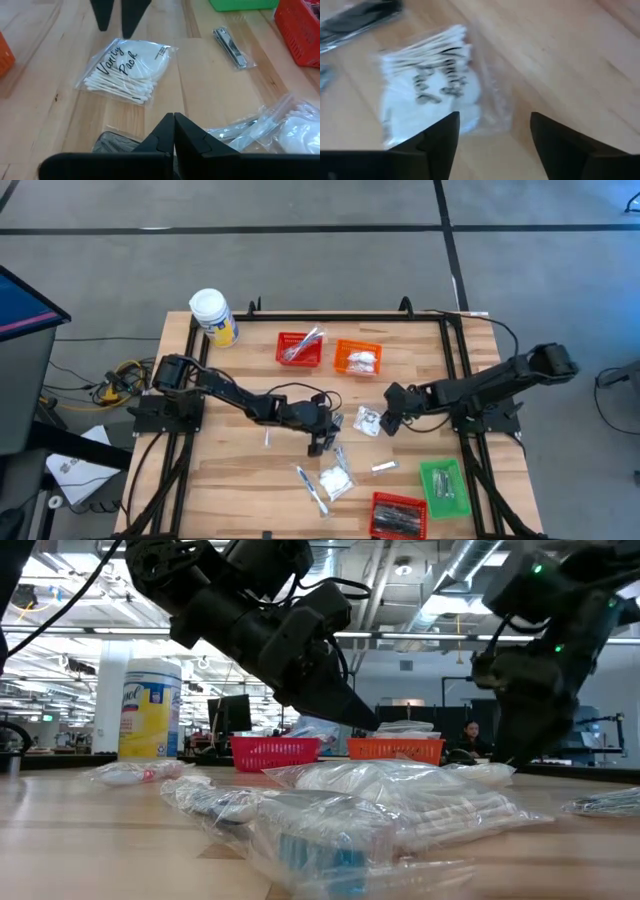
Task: Pick & Place Travel size toiletries
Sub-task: Put the white cotton pack into the orange bin
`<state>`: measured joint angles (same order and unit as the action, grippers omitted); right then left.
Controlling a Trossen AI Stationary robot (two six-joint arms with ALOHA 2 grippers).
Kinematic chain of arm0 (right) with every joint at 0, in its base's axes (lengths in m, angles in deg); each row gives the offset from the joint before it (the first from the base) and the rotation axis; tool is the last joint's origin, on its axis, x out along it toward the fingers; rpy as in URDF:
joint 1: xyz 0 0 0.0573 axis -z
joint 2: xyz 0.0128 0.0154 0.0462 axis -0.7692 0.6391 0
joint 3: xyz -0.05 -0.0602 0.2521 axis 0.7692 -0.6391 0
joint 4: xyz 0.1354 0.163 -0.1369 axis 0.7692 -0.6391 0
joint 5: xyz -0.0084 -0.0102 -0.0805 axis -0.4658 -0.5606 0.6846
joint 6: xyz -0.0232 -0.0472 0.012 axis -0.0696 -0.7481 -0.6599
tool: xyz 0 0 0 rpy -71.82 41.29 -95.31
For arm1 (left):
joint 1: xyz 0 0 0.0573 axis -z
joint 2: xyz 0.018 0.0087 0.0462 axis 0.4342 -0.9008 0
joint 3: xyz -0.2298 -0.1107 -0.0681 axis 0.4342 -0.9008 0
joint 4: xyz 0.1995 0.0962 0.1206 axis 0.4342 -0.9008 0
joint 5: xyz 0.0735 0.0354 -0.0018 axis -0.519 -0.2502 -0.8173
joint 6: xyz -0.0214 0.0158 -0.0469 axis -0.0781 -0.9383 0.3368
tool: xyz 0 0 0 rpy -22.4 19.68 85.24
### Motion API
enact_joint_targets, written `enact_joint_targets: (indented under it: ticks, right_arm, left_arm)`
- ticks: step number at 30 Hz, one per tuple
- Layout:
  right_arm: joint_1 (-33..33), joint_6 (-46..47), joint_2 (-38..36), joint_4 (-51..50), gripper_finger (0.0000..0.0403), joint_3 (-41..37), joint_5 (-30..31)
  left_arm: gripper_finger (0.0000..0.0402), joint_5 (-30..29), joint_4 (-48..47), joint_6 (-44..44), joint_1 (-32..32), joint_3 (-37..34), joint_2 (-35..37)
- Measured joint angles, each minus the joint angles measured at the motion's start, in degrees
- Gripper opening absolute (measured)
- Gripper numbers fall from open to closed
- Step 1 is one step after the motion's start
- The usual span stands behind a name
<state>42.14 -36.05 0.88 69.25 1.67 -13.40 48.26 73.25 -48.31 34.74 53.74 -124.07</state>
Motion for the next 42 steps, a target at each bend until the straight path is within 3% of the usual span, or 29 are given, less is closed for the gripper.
enact_joint_targets:
  ticks: [6,13,18,24,29,42]
  right_arm:
    - [2.7,-0.4,3.7,0.2,0.0232,0.0,0.1]
    - [3.2,-1.9,8.2,1.1,0.0192,0.6,-0.4]
    - [2.8,-2.6,8.8,1.7,0.0127,0.5,0.2]
    - [3.5,-4.9,6.9,1.6,0.0013,-0.1,-0.3]
    - [2.0,-7.8,3.7,2.0,0.0006,-0.5,0.4]
    - [-5.4,-15.4,-8.9,9.7,0.0000,-0.2,10.2]
  left_arm:
    - [0.0002,0.0,0.0,0.0,0.3,0.0,0.0]
    - [0.0002,0.0,0.2,0.0,0.3,0.0,0.0]
    - [0.0002,0.0,0.5,0.0,0.3,0.0,0.0]
    - [0.0002,0.0,0.4,0.0,0.4,0.0,0.0]
    - [0.0002,0.0,0.4,1.1,0.2,0.0,0.0]
    - [0.0002,0.0,0.1,3.9,-0.5,0.0,0.0]
